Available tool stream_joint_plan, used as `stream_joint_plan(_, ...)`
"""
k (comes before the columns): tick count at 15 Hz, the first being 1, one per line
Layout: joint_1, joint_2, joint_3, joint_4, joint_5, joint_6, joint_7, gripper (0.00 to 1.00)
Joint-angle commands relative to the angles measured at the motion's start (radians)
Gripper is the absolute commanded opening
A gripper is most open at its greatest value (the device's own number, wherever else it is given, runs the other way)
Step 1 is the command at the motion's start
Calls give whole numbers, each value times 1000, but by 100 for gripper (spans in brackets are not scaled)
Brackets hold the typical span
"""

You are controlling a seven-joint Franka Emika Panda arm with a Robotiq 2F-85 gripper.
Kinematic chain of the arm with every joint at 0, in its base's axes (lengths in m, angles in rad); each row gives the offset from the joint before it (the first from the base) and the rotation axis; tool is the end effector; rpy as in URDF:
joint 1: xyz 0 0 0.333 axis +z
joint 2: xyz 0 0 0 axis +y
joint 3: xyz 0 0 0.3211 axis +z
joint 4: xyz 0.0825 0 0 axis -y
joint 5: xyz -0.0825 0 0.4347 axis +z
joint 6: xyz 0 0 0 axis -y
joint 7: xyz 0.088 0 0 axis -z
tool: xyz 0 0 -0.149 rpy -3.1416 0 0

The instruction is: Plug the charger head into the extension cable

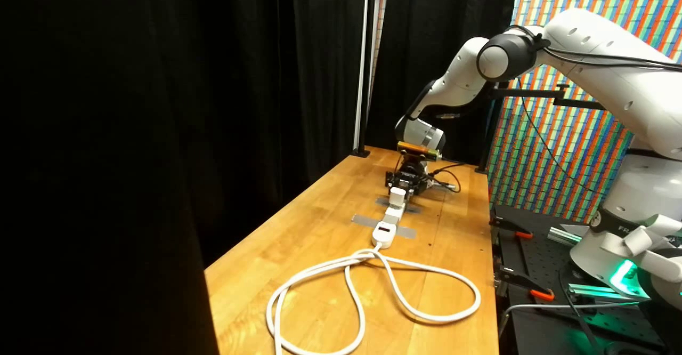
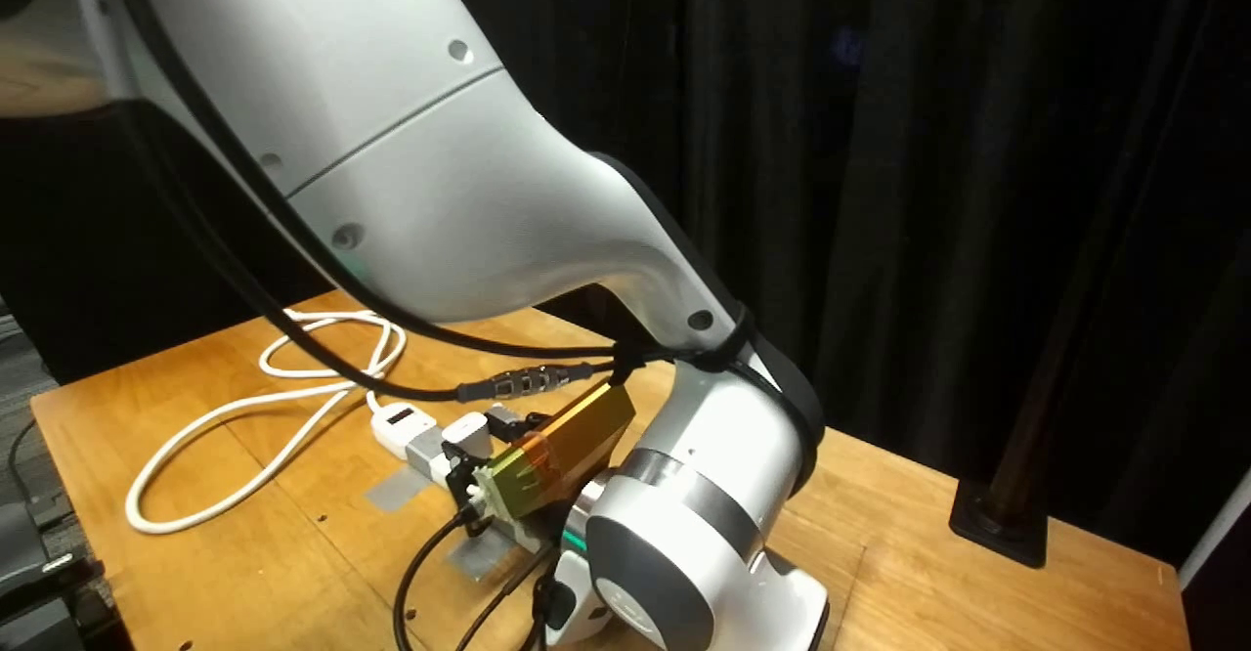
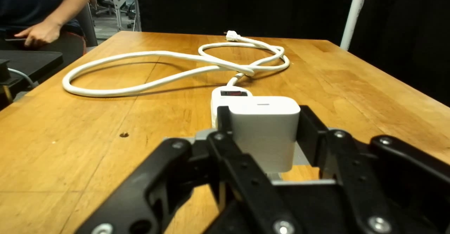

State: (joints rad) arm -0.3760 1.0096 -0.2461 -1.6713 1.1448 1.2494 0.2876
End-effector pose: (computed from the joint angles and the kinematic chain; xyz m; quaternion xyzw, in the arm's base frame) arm 0.5148 -0.1873 0.0000 -0.5320 0.5062 0.4720 0.4877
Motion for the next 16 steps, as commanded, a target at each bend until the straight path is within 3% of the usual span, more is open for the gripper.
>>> stream_joint_plan(1,-11,38,2,30,3,-33,-10,23)
stream_joint_plan(12,-16,51,-1,33,23,-22,1,23)
stream_joint_plan(13,-18,51,1,33,22,-30,7,28)
stream_joint_plan(14,-17,49,1,31,23,-28,5,73)
stream_joint_plan(16,-17,46,1,30,24,-28,5,79)
